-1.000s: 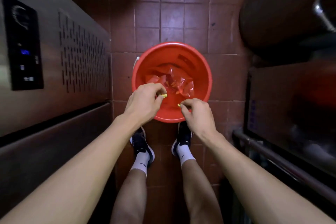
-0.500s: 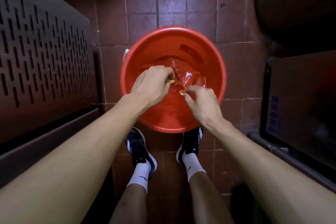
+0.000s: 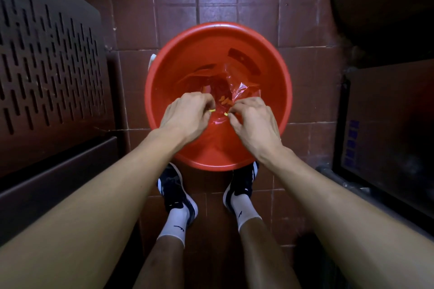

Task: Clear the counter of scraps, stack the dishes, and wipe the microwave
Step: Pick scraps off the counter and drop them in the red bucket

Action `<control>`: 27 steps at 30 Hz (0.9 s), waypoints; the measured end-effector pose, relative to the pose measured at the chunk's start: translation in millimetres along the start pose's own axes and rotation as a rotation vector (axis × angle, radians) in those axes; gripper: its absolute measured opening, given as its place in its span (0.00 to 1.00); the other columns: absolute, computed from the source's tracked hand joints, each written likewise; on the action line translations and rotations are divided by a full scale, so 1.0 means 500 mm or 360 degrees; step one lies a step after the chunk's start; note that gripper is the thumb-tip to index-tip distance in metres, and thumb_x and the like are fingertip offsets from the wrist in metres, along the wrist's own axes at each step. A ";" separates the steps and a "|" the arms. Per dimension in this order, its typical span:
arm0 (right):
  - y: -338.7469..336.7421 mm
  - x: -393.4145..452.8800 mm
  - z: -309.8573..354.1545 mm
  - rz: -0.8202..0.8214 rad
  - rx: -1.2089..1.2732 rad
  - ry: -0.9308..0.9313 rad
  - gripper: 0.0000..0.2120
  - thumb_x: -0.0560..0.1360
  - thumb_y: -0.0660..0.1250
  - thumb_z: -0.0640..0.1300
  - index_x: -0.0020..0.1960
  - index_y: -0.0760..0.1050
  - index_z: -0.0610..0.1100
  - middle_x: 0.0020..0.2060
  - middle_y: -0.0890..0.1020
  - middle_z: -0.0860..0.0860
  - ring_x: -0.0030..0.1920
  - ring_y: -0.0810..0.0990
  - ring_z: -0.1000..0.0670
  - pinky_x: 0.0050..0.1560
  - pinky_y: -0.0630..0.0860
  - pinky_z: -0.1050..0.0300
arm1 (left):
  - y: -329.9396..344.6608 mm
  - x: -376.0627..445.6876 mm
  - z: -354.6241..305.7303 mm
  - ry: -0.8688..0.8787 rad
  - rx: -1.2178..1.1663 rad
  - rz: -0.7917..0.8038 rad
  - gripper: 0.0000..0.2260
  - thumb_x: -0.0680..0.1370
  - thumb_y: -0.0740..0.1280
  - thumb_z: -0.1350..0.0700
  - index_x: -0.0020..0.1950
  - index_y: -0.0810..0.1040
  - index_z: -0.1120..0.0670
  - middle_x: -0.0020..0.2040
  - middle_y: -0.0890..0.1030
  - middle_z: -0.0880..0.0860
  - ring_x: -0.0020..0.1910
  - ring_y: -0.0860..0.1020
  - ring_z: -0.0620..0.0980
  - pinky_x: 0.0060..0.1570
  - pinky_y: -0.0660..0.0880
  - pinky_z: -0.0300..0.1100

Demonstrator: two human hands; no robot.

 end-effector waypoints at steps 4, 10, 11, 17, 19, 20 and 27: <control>0.008 0.002 0.008 -0.0016 -0.0001 0.0029 0.10 0.80 0.63 0.49 0.55 0.82 0.48 0.57 0.82 0.53 0.63 0.73 0.48 0.59 0.71 0.49 | 0.006 -0.006 0.011 0.0001 0.0003 -0.0024 0.08 0.78 0.66 0.52 0.56 0.78 0.44 0.55 0.80 0.48 0.55 0.79 0.56 0.52 0.78 0.51; 0.010 -0.005 0.014 -0.0004 -0.0051 0.0024 0.12 0.80 0.63 0.49 0.60 0.80 0.48 0.60 0.81 0.52 0.64 0.73 0.47 0.60 0.70 0.48 | 0.006 -0.029 0.022 0.0095 0.0150 -0.0065 0.10 0.79 0.64 0.51 0.59 0.79 0.47 0.56 0.81 0.51 0.57 0.78 0.55 0.57 0.74 0.51; 0.008 -0.008 0.016 0.0003 -0.0062 0.0025 0.13 0.80 0.63 0.49 0.61 0.79 0.49 0.61 0.80 0.52 0.64 0.73 0.47 0.61 0.70 0.48 | 0.005 -0.035 0.023 0.0138 0.0203 -0.0074 0.11 0.79 0.64 0.51 0.59 0.79 0.48 0.56 0.81 0.51 0.58 0.77 0.55 0.58 0.73 0.51; -0.033 -0.053 0.041 0.0112 -0.0169 0.0027 0.17 0.80 0.61 0.50 0.69 0.74 0.50 0.68 0.75 0.52 0.69 0.70 0.46 0.66 0.69 0.46 | -0.018 -0.101 0.006 0.0243 0.0319 -0.0107 0.14 0.80 0.61 0.49 0.64 0.77 0.49 0.63 0.78 0.48 0.67 0.70 0.51 0.63 0.67 0.50; -0.063 -0.076 0.058 0.0173 -0.0192 0.0035 0.20 0.81 0.61 0.51 0.71 0.71 0.50 0.71 0.73 0.51 0.70 0.69 0.45 0.67 0.69 0.45 | -0.041 -0.134 -0.011 0.0216 0.0307 -0.0108 0.16 0.81 0.61 0.48 0.67 0.75 0.49 0.66 0.76 0.48 0.70 0.68 0.51 0.64 0.66 0.50; -0.082 -0.089 0.068 0.0206 -0.0208 0.0033 0.20 0.80 0.61 0.51 0.72 0.70 0.50 0.71 0.72 0.50 0.70 0.69 0.45 0.66 0.69 0.44 | -0.057 -0.152 -0.021 0.0186 0.0301 -0.0102 0.17 0.81 0.61 0.48 0.68 0.74 0.49 0.67 0.75 0.48 0.71 0.67 0.51 0.64 0.65 0.50; -0.262 -0.177 0.159 0.0222 -0.0328 -0.0082 0.21 0.80 0.61 0.52 0.71 0.71 0.48 0.67 0.75 0.50 0.65 0.74 0.42 0.60 0.74 0.43 | -0.223 -0.295 -0.119 0.0014 0.0298 -0.0075 0.22 0.82 0.59 0.46 0.75 0.67 0.49 0.74 0.70 0.49 0.73 0.66 0.52 0.66 0.67 0.54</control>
Point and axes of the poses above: each hand's wrist, its own x-axis towards the middle knuckle, its own y-axis out of the palm, z = x × y, the point moved 1 cm from there along x, towards the middle knuckle
